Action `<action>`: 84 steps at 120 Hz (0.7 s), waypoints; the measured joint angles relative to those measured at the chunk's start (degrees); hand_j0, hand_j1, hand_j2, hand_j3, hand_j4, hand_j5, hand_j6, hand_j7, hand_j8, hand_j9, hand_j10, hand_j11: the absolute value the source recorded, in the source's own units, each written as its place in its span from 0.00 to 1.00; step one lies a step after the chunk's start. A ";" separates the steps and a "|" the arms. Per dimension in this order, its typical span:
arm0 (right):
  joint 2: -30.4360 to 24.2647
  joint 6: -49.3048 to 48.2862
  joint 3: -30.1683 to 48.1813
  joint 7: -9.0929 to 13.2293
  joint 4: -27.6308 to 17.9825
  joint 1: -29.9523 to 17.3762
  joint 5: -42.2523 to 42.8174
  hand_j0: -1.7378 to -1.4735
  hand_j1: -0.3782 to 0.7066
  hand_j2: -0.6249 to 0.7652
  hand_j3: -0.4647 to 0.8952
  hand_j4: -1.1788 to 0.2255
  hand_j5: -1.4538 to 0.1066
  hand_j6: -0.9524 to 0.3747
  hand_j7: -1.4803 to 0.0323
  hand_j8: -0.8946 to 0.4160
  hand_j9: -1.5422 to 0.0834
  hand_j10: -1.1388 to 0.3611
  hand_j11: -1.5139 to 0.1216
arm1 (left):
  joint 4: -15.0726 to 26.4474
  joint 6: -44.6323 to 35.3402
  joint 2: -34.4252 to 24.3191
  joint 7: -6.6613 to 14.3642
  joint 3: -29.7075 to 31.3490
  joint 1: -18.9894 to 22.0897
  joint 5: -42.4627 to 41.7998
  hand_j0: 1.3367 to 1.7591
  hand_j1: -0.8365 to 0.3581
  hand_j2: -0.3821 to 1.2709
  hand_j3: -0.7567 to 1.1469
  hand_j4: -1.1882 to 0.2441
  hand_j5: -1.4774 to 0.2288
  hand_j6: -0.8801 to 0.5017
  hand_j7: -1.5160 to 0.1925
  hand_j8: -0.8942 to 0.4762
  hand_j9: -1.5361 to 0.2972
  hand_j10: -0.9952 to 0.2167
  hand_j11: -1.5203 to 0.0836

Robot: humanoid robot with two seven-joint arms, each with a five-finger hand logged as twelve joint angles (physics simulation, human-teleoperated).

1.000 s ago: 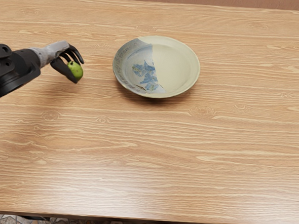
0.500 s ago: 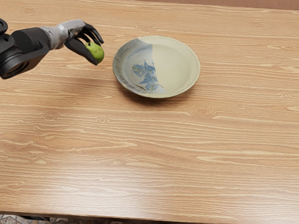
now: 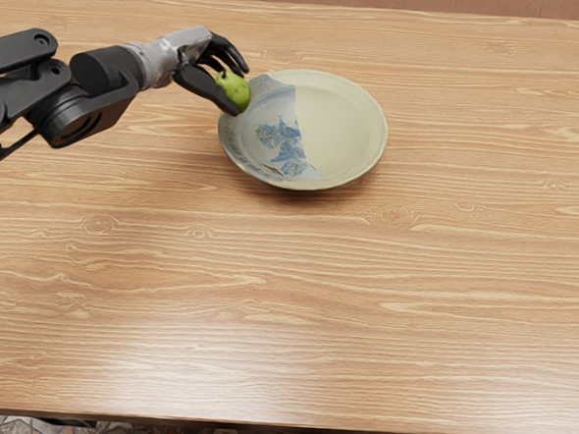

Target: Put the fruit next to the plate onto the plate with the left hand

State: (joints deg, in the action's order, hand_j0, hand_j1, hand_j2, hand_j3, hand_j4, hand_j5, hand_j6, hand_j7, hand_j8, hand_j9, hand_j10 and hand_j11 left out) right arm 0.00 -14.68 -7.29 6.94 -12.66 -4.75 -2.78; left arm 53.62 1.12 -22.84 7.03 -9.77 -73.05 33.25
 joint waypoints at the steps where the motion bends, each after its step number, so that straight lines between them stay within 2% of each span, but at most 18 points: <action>1: 0.00 0.00 0.00 0.00 0.00 0.00 0.00 0.30 0.05 0.45 0.34 0.83 0.92 0.71 0.96 0.67 0.94 0.75 0.91 | -0.10 -0.02 0.11 -0.01 -0.03 0.01 0.01 0.76 0.43 0.49 0.40 0.38 0.35 0.29 0.37 0.32 0.37 0.29 0.41; 45: 0.00 0.00 0.00 0.00 0.00 0.00 0.01 0.30 0.05 0.45 0.34 0.83 0.92 0.71 0.96 0.67 0.94 0.75 0.91 | -7.50 -0.40 10.47 -0.07 0.24 0.97 0.63 0.76 0.45 0.48 0.40 0.38 0.35 0.29 0.37 0.32 0.37 0.28 0.41; 84: 0.00 0.00 0.00 0.00 0.00 0.00 0.02 0.30 0.05 0.45 0.34 0.83 0.92 0.71 0.96 0.67 0.94 0.75 0.91 | -9.83 -0.44 12.21 -0.23 1.35 2.39 0.75 0.76 0.44 0.51 0.40 0.38 0.35 0.27 0.38 0.31 0.37 0.28 0.41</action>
State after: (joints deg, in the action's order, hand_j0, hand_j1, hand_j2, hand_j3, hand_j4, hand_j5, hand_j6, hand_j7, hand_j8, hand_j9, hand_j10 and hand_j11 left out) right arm 0.00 -14.68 -7.29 6.94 -12.66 -4.74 -2.76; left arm 43.79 0.67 -10.64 6.80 -8.42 -70.66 34.00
